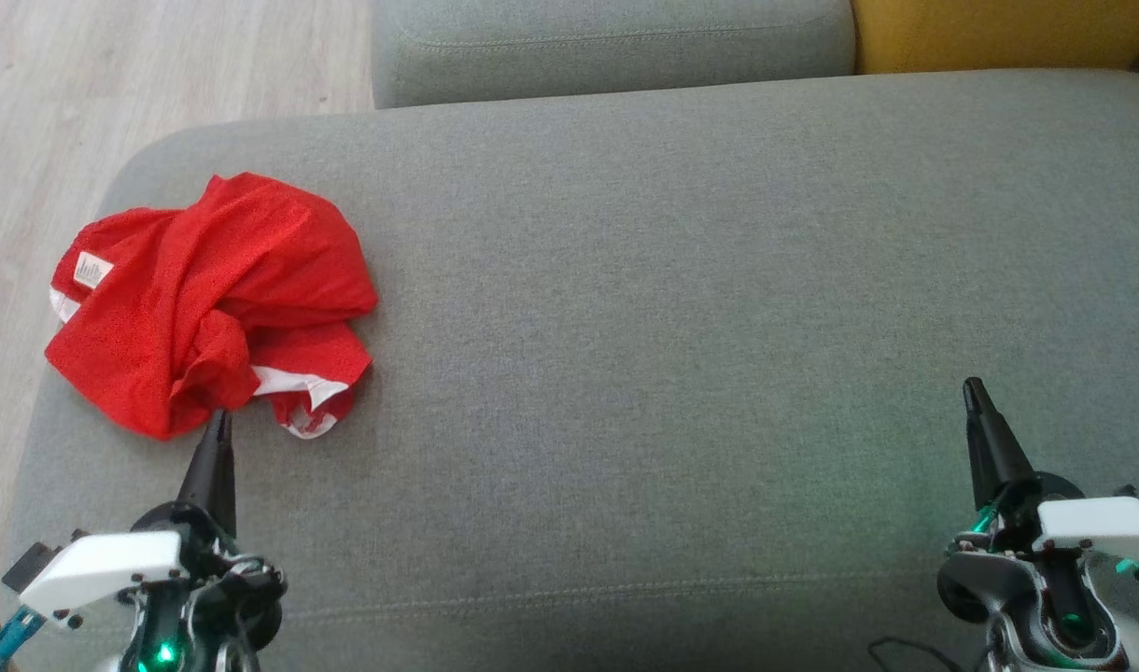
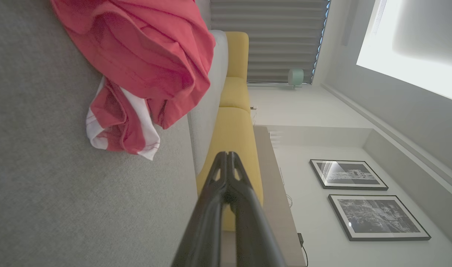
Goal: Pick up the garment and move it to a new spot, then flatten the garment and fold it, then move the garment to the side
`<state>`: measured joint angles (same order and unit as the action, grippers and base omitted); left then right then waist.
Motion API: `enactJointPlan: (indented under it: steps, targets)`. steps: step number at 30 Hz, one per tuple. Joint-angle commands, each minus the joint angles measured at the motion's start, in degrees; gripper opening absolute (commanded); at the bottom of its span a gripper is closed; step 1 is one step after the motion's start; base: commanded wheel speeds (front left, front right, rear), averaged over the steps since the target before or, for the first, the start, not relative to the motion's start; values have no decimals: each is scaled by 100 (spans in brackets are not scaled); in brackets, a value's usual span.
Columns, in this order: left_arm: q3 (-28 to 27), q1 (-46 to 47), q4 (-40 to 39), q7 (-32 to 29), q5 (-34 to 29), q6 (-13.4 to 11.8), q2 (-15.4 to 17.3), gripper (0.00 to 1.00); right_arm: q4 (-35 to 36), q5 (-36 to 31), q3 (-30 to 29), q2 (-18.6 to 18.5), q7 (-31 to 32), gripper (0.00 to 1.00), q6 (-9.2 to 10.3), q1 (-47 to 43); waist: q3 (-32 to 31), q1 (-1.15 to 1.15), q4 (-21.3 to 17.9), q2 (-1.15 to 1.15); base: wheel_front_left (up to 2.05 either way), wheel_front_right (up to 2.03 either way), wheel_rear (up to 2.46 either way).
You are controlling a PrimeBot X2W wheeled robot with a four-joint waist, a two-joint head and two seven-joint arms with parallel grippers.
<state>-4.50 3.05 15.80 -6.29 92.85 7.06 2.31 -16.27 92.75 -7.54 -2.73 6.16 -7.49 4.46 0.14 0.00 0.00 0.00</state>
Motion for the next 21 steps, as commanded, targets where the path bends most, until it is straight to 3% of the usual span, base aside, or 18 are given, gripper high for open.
enactJointPlan:
  steps: [1, 21]
  targets:
    - [-203, 324, -169, -20, -69, 43, 56, 0, 216, -59, 102, -15, 33, 0, 0, 183, 0, 0, 0, 0, 0, 0, 0]
    - [-203, 324, -169, -20, -69, 43, 56, 0, 216, -59, 102, -15, 33, 0, 0, 183, 0, 0, 0, 0, 0, 0, 0]
